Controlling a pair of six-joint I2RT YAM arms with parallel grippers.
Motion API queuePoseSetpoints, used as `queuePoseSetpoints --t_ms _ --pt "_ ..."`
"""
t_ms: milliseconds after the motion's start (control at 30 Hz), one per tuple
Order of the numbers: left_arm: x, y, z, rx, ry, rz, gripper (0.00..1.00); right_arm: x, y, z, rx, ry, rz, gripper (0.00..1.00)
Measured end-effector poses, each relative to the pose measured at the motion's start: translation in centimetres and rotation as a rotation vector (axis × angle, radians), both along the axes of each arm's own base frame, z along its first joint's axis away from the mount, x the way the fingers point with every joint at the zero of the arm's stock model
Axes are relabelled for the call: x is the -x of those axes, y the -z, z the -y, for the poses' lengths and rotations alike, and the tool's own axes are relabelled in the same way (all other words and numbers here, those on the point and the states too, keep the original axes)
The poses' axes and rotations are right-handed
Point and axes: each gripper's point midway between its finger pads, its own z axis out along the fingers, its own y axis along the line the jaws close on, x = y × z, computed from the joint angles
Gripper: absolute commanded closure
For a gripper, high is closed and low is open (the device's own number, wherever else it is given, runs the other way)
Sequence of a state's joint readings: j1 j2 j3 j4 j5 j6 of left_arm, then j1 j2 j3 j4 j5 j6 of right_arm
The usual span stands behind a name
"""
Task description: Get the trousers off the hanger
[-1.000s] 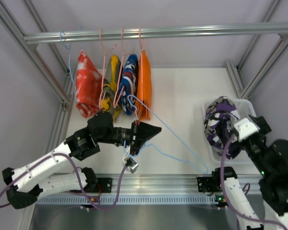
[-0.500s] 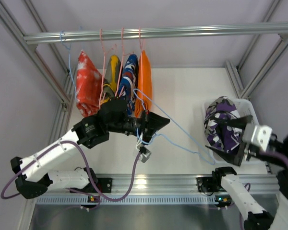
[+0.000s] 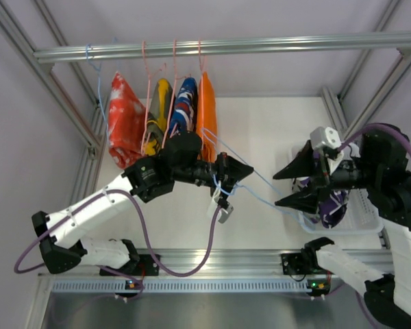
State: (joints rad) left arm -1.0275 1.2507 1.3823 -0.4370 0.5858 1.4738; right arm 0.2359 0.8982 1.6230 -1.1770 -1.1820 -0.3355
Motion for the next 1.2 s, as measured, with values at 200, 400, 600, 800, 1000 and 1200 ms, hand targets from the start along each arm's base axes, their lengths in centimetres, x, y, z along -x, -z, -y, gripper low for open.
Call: queuePoseSetpoints --t_ms 200,400,600,800,1000,1200 --pt "-1.1 1.5 1.6 -0.039 -0.003 -0.02 1.0 -0.2 2.7 -2.4 0.099 -0.117 -0.09 0.38" --pt "-1.2 2.0 2.0 -0.049 0.002 -0.013 1.0 -3.5 6.4 -3.5 0.215 -0.062 -0.174 0.41" --pt "-1.8 2.2 1.7 -0.058 -0.023 -0.006 1.0 -4.0 6.9 -3.8 0.234 -0.062 -0.192 0.53" --pt "-1.8 2.3 1.7 -0.06 -0.022 -0.007 1.0 -2.8 7.7 -4.2 0.254 -0.123 -0.185 0.5" --pt "-2.0 2.0 1.8 -0.049 -0.029 0.005 1.0 -2.0 9.4 -4.1 0.301 -0.158 -0.208 0.8" --pt "-2.5 2.5 1.6 -0.048 -0.043 0.036 0.45 -2.3 9.9 -3.9 0.328 -0.114 -0.25 1.0"
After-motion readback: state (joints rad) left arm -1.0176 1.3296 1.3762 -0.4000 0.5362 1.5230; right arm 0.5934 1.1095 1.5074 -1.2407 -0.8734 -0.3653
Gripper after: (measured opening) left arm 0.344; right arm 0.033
